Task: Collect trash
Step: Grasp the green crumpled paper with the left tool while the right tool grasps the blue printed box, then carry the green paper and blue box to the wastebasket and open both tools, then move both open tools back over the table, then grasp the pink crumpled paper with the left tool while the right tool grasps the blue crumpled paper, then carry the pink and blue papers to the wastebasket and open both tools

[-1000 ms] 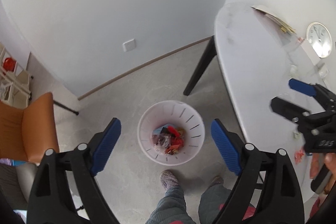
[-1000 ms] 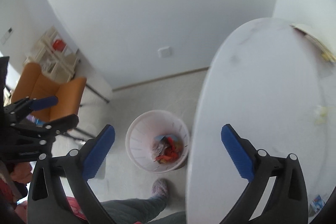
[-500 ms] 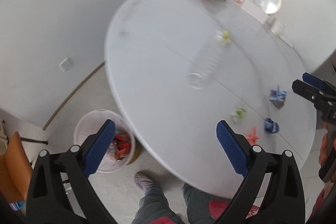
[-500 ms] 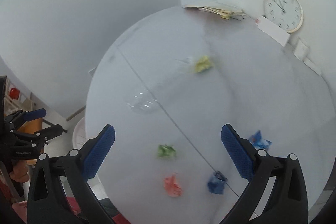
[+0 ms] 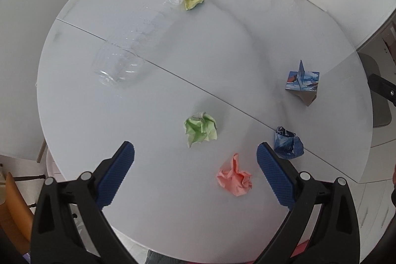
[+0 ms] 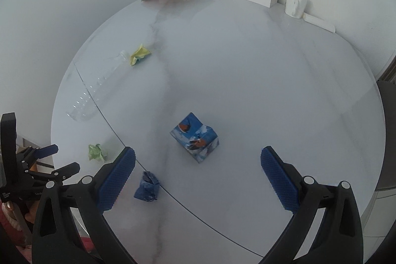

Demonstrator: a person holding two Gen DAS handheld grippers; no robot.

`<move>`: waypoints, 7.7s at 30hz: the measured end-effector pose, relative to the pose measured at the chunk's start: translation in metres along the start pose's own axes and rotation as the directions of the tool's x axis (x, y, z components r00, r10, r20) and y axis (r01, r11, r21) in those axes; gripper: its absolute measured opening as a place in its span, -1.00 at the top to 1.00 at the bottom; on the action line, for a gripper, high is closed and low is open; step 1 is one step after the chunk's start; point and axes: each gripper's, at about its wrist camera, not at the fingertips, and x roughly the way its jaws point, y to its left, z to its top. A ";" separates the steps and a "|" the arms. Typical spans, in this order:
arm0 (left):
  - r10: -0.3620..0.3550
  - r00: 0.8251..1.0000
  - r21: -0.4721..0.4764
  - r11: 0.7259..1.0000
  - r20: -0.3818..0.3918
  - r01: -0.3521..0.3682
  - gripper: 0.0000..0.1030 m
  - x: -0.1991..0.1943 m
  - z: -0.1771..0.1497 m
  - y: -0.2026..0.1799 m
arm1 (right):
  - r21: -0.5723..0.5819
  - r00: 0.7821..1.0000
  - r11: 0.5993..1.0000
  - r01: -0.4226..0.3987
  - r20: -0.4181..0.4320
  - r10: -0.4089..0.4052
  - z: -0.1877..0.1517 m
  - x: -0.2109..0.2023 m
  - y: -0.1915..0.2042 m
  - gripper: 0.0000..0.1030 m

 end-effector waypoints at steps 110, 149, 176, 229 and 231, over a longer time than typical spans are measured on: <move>0.196 0.978 -0.575 0.793 -0.069 -0.199 -0.42 -0.093 -0.170 0.404 | -0.585 0.841 0.606 -0.539 -0.415 0.347 -0.061 0.115 0.513 -0.26; -0.077 0.991 -0.002 0.997 -0.106 0.077 -0.84 0.015 -0.044 -0.006 | -0.161 0.989 0.983 -0.092 -0.132 0.071 -0.043 0.024 0.048 -0.95; -0.008 0.985 -0.036 0.999 -0.172 0.002 0.26 0.058 -0.034 -0.042 | -0.312 0.950 0.907 -0.282 -0.222 0.219 -0.043 0.067 0.056 -0.95; 0.193 0.980 -0.397 0.896 -0.053 -0.199 0.26 -0.064 -0.120 0.305 | -0.513 0.898 0.737 -0.439 -0.272 0.345 -0.037 0.071 0.387 0.18; 0.188 0.979 -0.404 0.892 -0.073 -0.202 0.26 -0.058 -0.123 0.325 | -0.527 0.893 0.721 -0.450 -0.284 0.349 -0.037 0.077 0.412 0.18</move>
